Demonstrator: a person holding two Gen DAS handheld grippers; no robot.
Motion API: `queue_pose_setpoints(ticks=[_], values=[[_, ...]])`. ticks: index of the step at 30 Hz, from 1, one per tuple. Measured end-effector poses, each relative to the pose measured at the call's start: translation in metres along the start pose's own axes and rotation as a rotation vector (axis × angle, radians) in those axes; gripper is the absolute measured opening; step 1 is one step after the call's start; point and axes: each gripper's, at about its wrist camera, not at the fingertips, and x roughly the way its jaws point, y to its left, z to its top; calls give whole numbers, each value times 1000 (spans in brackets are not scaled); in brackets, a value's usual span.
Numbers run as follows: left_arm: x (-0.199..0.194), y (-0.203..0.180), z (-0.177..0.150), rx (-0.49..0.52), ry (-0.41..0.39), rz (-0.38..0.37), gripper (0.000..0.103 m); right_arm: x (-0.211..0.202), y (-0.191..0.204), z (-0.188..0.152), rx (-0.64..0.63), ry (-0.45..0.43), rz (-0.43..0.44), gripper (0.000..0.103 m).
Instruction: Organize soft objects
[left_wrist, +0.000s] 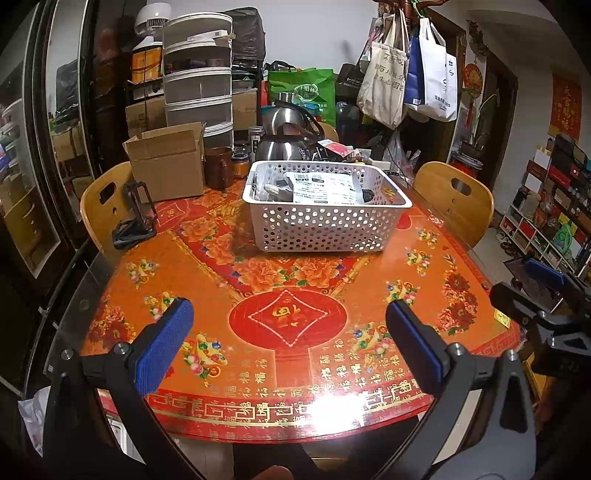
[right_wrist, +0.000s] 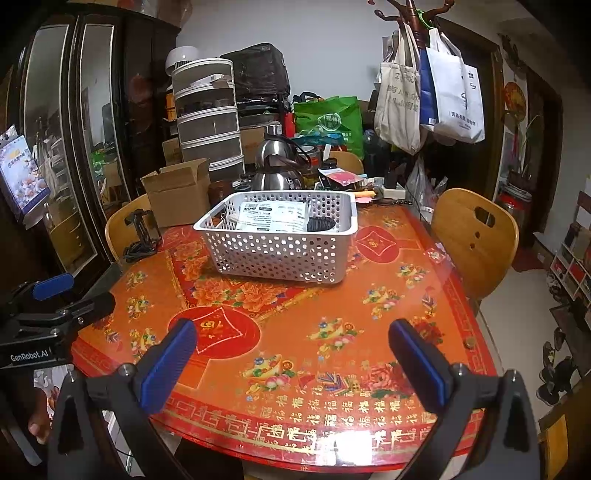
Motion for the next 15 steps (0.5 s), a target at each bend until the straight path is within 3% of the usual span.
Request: queue_pose_setpoints(ticks=[15], values=[[7, -1, -3, 2, 14, -11, 103, 2, 2, 1, -11, 6, -1, 103]])
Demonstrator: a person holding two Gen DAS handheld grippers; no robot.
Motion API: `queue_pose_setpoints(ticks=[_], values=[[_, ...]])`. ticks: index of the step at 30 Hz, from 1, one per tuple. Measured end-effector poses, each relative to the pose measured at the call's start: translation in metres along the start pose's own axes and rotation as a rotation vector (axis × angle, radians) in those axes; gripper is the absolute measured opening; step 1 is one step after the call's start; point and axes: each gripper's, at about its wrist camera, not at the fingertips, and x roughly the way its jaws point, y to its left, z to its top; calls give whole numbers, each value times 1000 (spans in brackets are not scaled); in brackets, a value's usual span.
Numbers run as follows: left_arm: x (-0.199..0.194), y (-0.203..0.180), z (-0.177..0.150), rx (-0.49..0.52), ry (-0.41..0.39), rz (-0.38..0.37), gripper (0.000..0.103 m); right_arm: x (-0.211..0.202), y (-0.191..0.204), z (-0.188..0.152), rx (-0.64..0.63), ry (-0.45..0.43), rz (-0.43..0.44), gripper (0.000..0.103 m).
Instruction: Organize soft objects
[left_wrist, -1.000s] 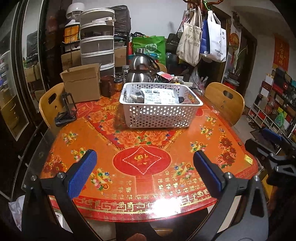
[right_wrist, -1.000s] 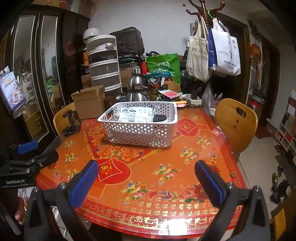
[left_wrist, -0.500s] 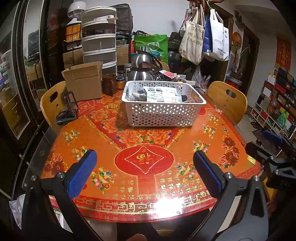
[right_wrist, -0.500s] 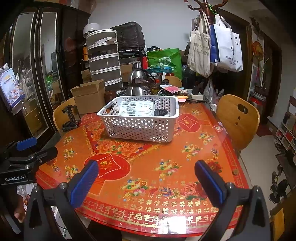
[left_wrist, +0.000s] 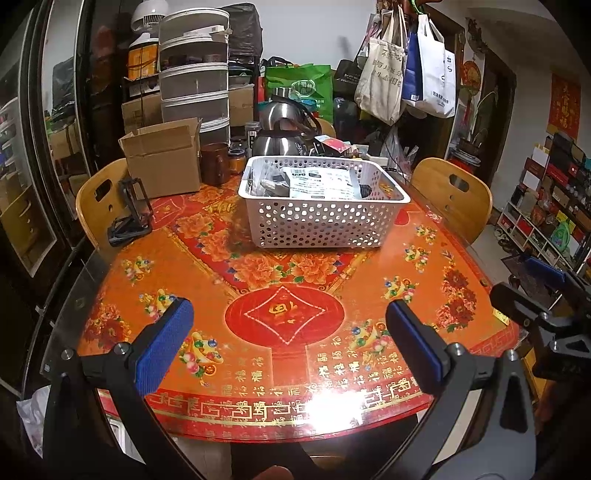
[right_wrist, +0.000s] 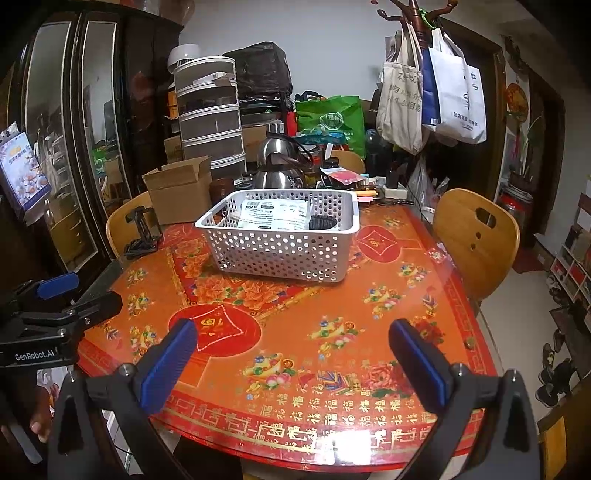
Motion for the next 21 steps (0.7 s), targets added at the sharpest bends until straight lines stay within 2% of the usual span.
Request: queue_pose_setpoints(ticks=[21], values=[[3, -2, -3, 2, 6, -3, 103, 2, 0, -2, -1, 8, 1, 103]])
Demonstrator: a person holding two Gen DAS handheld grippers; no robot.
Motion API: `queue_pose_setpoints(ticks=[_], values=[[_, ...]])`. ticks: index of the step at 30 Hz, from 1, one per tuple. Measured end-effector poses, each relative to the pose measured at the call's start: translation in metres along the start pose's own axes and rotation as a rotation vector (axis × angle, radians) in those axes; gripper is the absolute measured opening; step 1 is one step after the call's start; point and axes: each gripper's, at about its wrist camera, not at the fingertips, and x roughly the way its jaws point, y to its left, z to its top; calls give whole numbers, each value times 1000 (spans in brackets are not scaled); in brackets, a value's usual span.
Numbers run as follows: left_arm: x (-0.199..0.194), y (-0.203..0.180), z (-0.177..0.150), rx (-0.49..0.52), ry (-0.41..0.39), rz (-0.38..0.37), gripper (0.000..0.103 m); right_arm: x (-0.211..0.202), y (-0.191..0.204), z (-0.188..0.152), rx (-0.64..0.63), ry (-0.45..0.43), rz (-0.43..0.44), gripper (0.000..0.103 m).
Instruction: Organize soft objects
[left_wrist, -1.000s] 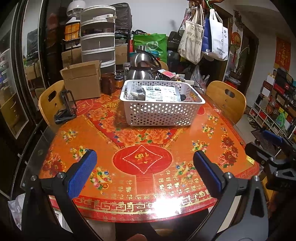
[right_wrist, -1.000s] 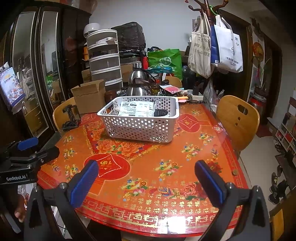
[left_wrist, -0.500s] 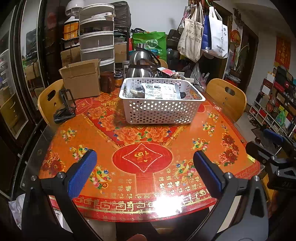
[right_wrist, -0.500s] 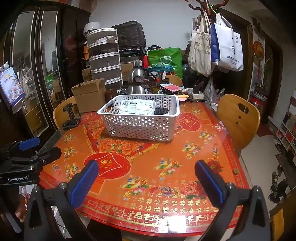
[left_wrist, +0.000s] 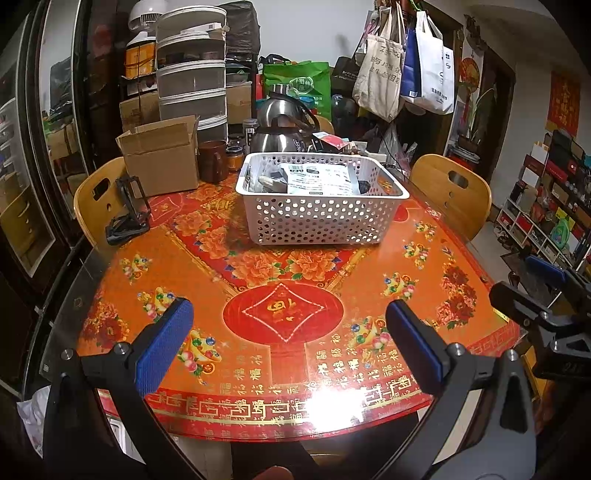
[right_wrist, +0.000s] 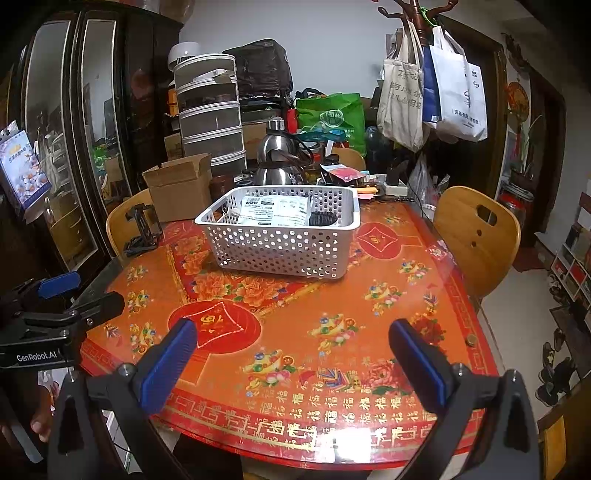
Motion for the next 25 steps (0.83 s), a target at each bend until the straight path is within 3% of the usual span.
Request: queue_pose_setpoints(ticks=[25], values=[[4, 4, -7, 3, 0, -11, 103, 5, 2, -7, 0, 13, 16, 103]])
